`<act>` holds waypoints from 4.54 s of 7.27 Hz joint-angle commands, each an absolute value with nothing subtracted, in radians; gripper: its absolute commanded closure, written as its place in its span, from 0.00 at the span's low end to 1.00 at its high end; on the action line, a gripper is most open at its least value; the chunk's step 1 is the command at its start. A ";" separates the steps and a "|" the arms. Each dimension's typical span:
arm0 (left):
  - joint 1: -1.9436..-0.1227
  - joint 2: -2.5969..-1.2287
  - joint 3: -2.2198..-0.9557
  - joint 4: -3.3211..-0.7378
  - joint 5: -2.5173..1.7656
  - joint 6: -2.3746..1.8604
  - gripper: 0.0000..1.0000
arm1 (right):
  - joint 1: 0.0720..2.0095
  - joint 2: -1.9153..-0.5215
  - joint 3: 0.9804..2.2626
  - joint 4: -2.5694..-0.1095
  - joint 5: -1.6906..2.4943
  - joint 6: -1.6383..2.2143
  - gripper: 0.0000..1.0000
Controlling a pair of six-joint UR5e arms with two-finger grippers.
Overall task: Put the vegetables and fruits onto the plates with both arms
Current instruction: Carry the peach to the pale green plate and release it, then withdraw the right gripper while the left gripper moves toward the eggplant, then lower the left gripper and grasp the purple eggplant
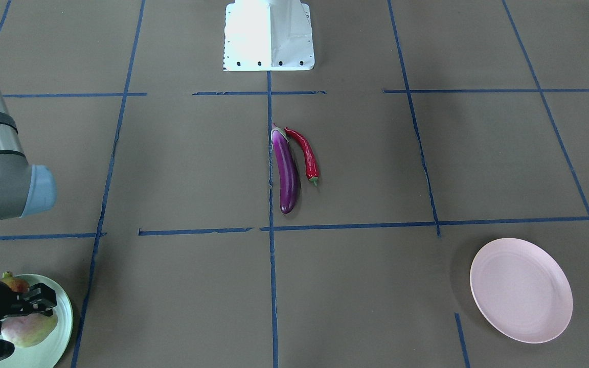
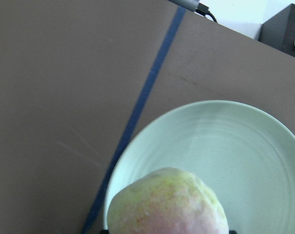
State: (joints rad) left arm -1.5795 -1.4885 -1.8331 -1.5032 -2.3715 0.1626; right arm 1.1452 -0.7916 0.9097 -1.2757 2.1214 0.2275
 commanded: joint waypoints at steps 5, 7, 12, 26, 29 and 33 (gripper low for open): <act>-1.580 -1.489 -1.835 -1.503 -2.372 0.164 0.00 | 1.175 -0.769 0.861 -1.264 2.106 0.268 0.00; -1.578 -1.494 -1.836 -1.519 -2.372 0.160 0.00 | 1.260 -0.772 0.954 -1.360 2.201 0.252 0.00; -1.377 -1.679 -1.859 -1.552 -2.361 -0.123 0.00 | 1.425 -1.212 1.357 -1.419 2.329 0.108 0.00; -0.476 -2.411 -1.522 -1.554 -1.818 -1.439 0.00 | 1.470 -1.836 1.921 -1.417 2.310 0.192 0.00; -0.443 -2.410 -1.465 -1.566 -1.816 -1.445 0.01 | 1.470 -1.836 1.921 -1.417 2.310 0.192 0.00; -0.434 -2.424 -1.397 -1.671 -1.818 -1.476 0.89 | 1.470 -1.841 1.921 -1.414 2.310 0.192 0.00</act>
